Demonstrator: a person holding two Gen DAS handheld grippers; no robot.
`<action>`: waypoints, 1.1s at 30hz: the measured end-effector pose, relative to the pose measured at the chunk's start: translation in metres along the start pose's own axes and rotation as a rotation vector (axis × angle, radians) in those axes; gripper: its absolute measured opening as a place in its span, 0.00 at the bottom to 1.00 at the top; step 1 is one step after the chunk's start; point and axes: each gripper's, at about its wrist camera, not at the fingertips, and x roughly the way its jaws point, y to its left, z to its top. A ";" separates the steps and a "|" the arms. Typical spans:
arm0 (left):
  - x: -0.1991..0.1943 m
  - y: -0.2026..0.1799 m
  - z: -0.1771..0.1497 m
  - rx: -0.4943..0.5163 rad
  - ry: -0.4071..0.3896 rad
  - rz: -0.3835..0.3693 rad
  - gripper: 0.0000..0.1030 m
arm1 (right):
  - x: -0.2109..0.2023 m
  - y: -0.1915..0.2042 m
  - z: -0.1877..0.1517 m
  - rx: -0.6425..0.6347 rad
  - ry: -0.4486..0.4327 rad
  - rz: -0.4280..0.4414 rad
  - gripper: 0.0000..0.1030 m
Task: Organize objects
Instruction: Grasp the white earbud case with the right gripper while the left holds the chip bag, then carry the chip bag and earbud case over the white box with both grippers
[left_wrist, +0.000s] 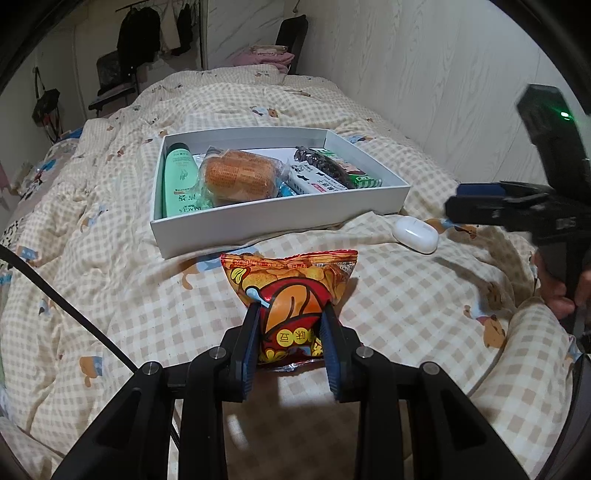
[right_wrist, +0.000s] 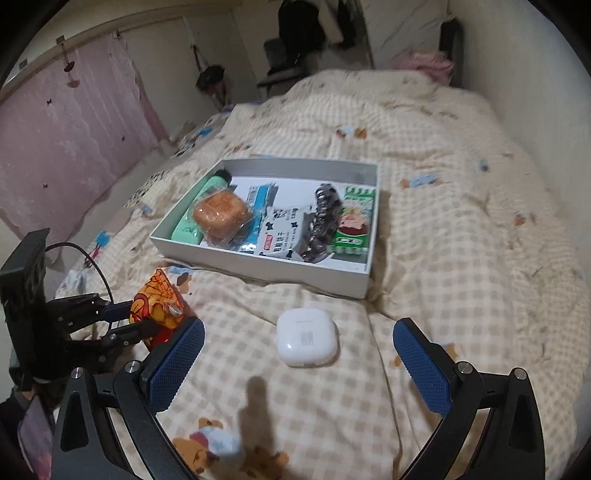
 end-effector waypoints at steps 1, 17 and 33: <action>0.001 0.000 0.000 0.000 0.002 0.000 0.33 | 0.006 0.001 0.002 -0.017 0.021 -0.007 0.99; 0.005 0.001 0.000 -0.003 0.011 -0.005 0.33 | 0.007 0.012 -0.003 0.008 0.142 0.023 0.46; -0.006 0.018 0.008 -0.079 -0.029 -0.092 0.33 | -0.004 0.017 -0.022 0.037 0.124 0.124 0.46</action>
